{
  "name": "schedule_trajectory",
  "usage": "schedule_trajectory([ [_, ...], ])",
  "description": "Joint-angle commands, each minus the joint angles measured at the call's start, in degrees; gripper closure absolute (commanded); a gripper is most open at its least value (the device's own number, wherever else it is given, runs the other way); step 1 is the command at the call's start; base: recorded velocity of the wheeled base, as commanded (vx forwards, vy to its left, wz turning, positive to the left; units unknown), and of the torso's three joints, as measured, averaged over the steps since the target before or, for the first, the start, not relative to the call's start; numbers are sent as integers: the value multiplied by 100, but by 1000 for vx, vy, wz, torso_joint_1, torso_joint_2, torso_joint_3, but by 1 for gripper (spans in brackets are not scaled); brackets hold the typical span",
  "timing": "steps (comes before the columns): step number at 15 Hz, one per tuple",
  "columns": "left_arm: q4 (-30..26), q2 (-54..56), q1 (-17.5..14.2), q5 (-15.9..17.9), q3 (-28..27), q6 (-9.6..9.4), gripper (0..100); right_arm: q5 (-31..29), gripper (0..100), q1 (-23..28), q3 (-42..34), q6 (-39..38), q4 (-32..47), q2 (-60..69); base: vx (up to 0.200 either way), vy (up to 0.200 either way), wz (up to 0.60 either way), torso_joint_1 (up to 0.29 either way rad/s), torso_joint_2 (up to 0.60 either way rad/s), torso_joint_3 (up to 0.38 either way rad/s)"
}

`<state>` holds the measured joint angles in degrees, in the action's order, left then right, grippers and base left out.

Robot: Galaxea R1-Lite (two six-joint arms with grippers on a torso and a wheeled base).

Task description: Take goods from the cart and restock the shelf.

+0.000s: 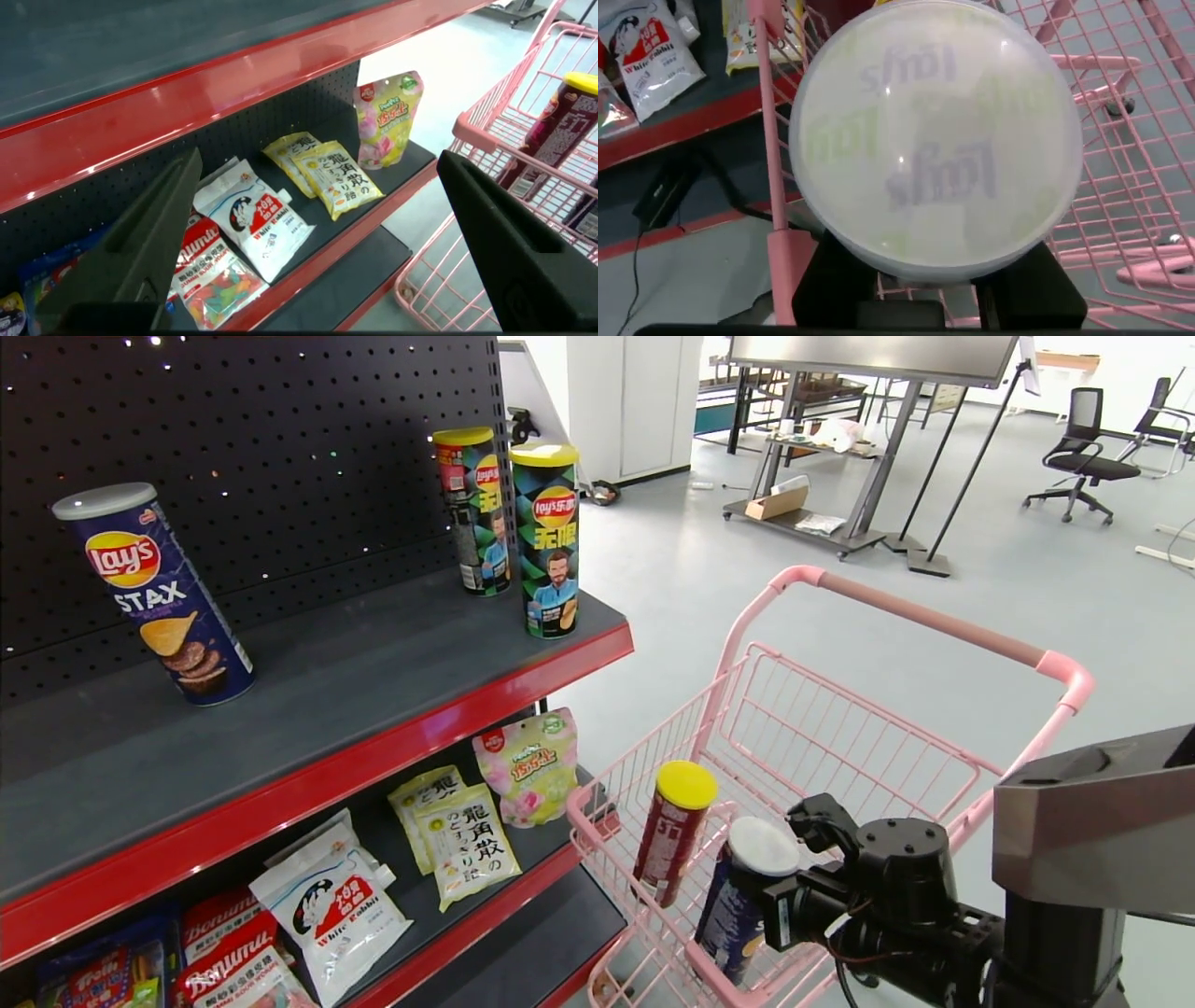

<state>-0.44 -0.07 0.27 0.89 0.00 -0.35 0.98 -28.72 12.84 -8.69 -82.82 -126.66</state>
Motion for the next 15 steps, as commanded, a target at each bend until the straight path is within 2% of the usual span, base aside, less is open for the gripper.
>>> schedule_trajectory([
  [1,0,-1,0,-1,0,0,0,-238,100,-55,-247,140,161,862,0,0,0,0,0,0],
  [3,0,-1,0,-1,0,0,0,-423,100,-46,-282,544,653,2022,0,0,0,0,0,0],
  [6,-9,-1,0,-1,0,0,0,-528,100,60,439,755,2112,3517,0,0,0,0,0,0],
  [7,0,-1,0,-1,0,0,0,-528,100,68,518,764,2253,3613,0,0,0,0,0,0],
  [8,-9,-1,0,-1,-9,0,0,-537,100,209,1221,869,3624,4352,0,0,0,0,0,0],
  [9,-9,-1,0,-1,0,0,0,-555,100,332,1696,869,4494,4686,0,0,0,0,0,0],
  [10,-9,-1,0,-1,0,0,0,-563,100,341,1731,869,4556,4712,0,0,0,0,0,0],
  [11,-9,-1,0,-1,0,0,0,-722,100,798,2390,878,5892,5178,0,0,0,0,0,0],
  [13,-9,-1,0,-1,0,0,0,-722,100,1079,2504,887,6305,5450,0,0,0,0,0,0],
  [15,0,-1,0,-1,0,0,0,-669,100,1738,2425,1071,7562,6716,0,0,0,0,0,0],
])
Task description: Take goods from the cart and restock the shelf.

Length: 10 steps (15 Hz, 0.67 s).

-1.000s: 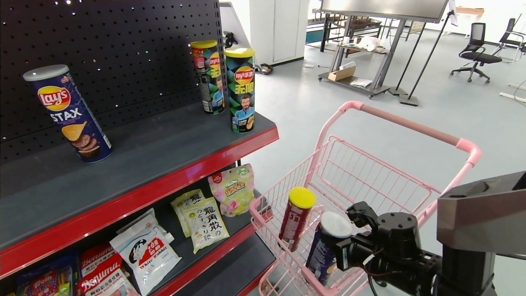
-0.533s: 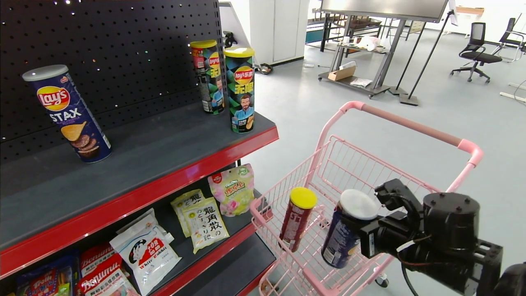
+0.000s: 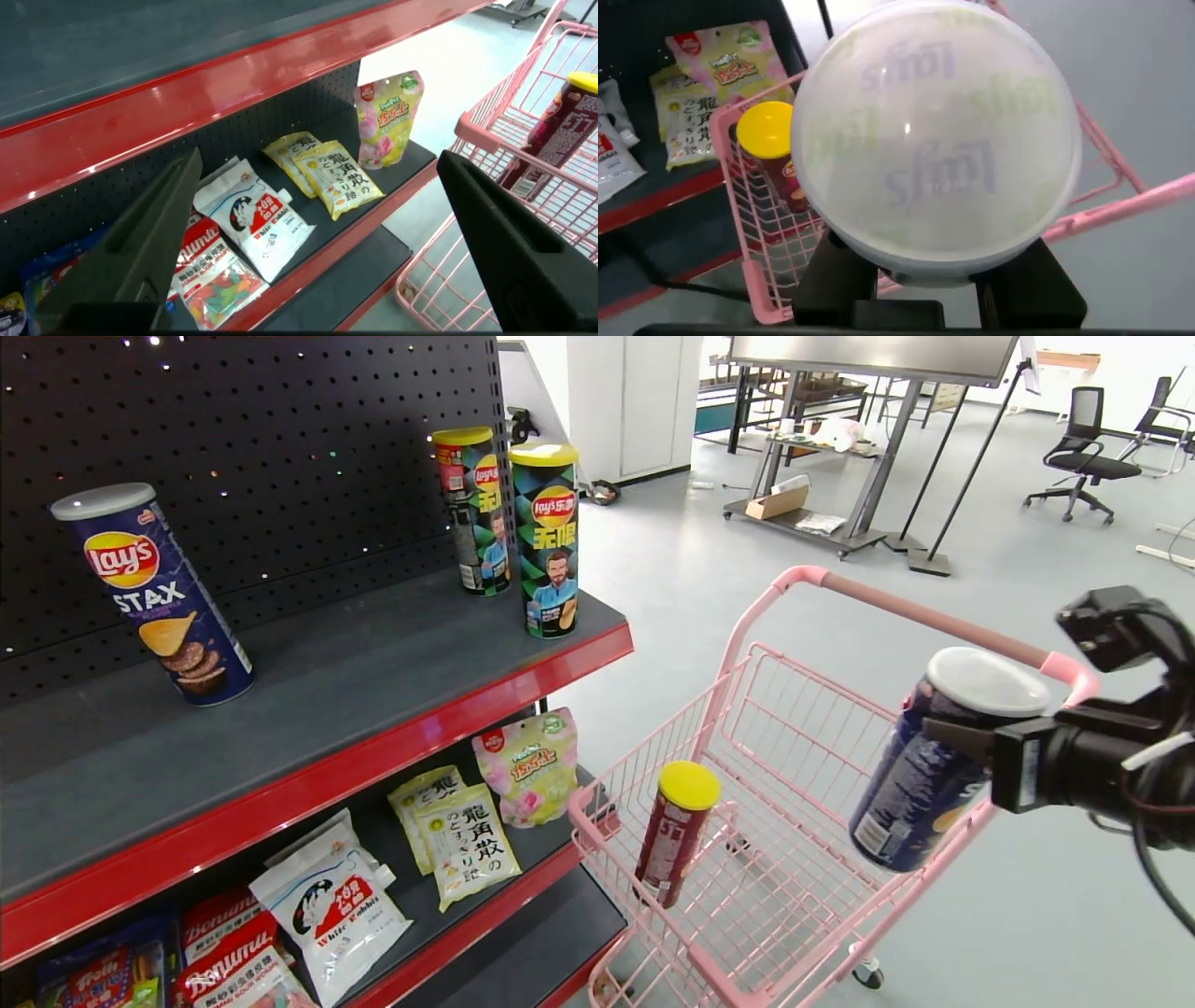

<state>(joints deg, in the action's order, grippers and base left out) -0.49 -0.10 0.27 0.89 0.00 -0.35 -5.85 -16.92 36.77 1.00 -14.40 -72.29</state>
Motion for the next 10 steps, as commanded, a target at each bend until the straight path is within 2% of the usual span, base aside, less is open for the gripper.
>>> schedule_trajectory([
  [1,5,1,0,-1,0,0,0,14,100,752,-12,102,1071,1692,0,0,0,0,0,0],
  [4,5,1,0,-1,0,18,0,14,100,1402,-47,146,2099,2615,0,0,0,0,0,0],
  [6,-4,1,0,-1,0,18,0,31,100,1631,-47,208,2415,2993,0,0,0,16,-35,-31],
  [10,5,1,0,-1,0,9,0,40,100,1657,15,401,2477,3142,0,0,0,168,-448,-261],
])
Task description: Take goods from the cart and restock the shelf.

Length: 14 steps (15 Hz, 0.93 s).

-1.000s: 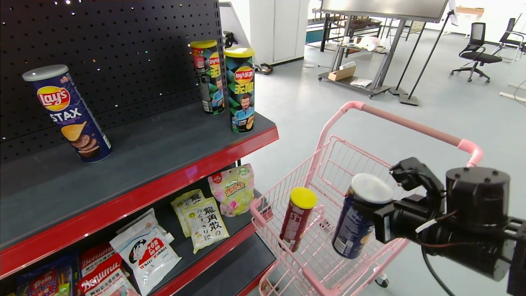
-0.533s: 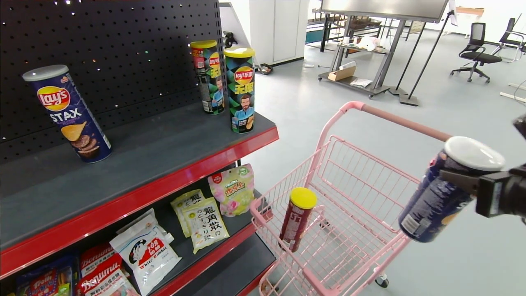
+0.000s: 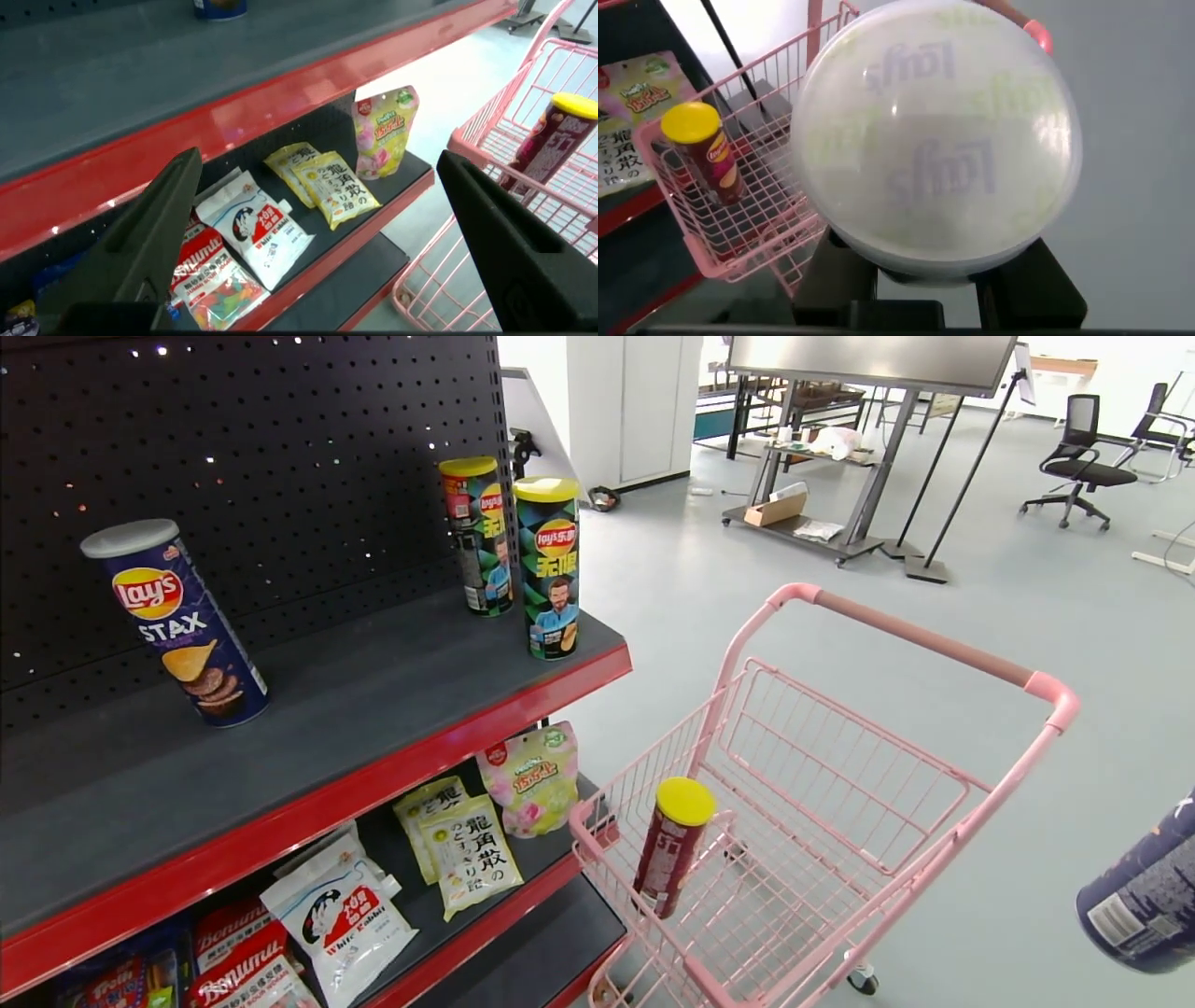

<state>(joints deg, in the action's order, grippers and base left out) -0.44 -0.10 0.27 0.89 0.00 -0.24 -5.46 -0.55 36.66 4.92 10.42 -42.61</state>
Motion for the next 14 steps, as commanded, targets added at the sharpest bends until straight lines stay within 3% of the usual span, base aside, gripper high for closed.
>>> schedule_trajectory([
  [1,0,1,0,-1,0,-2,0,1,100,20,52,96,-23,147,0,0,0,178,-432,-256],
  [14,0,1,0,-1,0,7,0,10,100,37,61,158,-322,-354,0,0,0,159,-372,-216],
])
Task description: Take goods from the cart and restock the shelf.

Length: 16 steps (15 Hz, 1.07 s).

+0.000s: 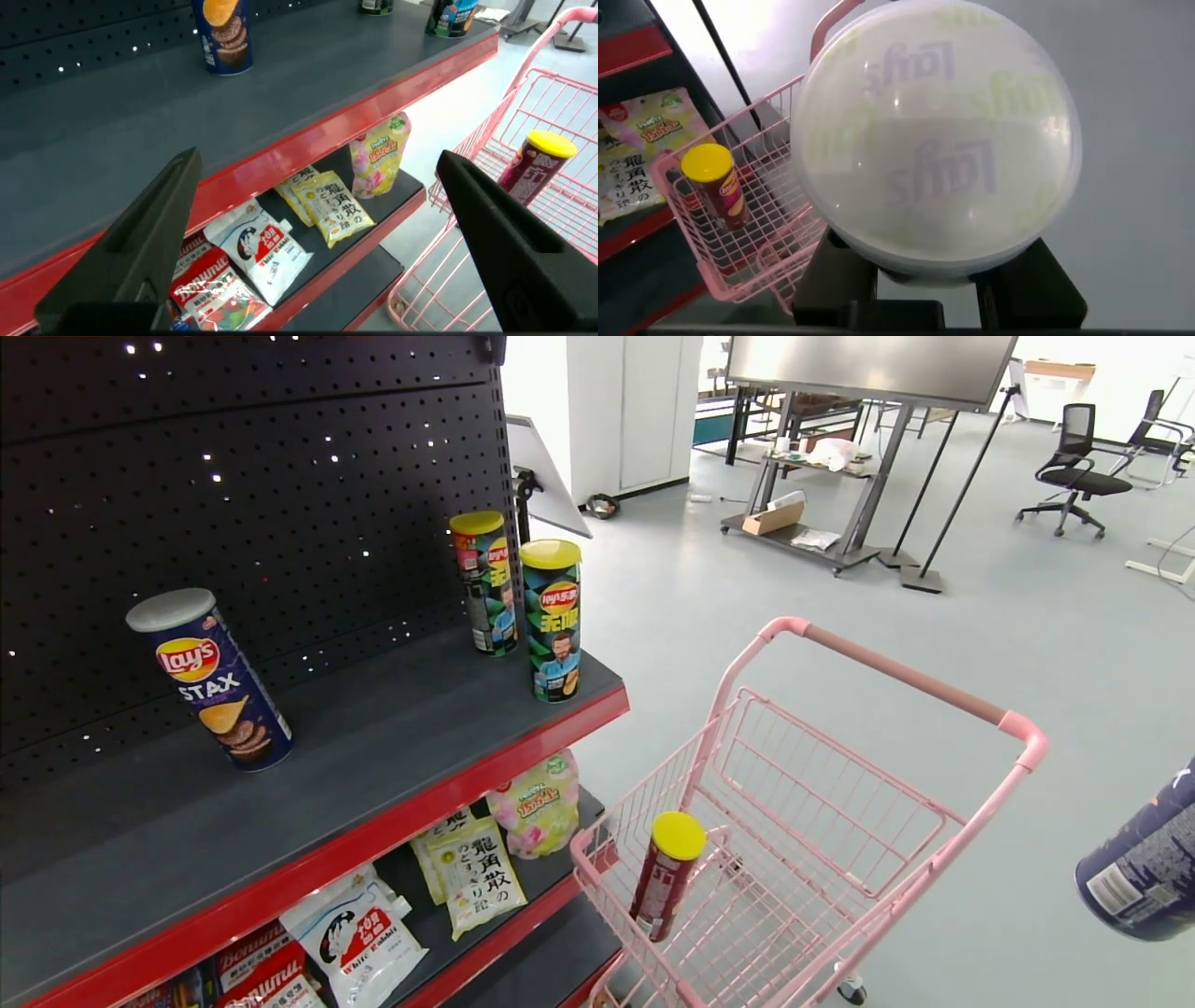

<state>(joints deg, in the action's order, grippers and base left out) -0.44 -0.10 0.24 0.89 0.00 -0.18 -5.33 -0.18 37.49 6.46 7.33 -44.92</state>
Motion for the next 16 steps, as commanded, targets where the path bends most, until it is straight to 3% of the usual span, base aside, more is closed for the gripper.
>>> schedule_trajectory([
  [1,0,1,2,-1,0,1,0,-3,100,1,-22,4,-21,-148,0,0,0,154,-369,-193],
  [3,0,1,2,-1,0,9,0,-21,100,1,-40,4,-21,-131,0,0,0,25,-35,-31],
  [16,0,1,2,-1,0,-8,0,-56,100,-8,-743,206,-12,994,0,0,600,4,-1,-2],
])
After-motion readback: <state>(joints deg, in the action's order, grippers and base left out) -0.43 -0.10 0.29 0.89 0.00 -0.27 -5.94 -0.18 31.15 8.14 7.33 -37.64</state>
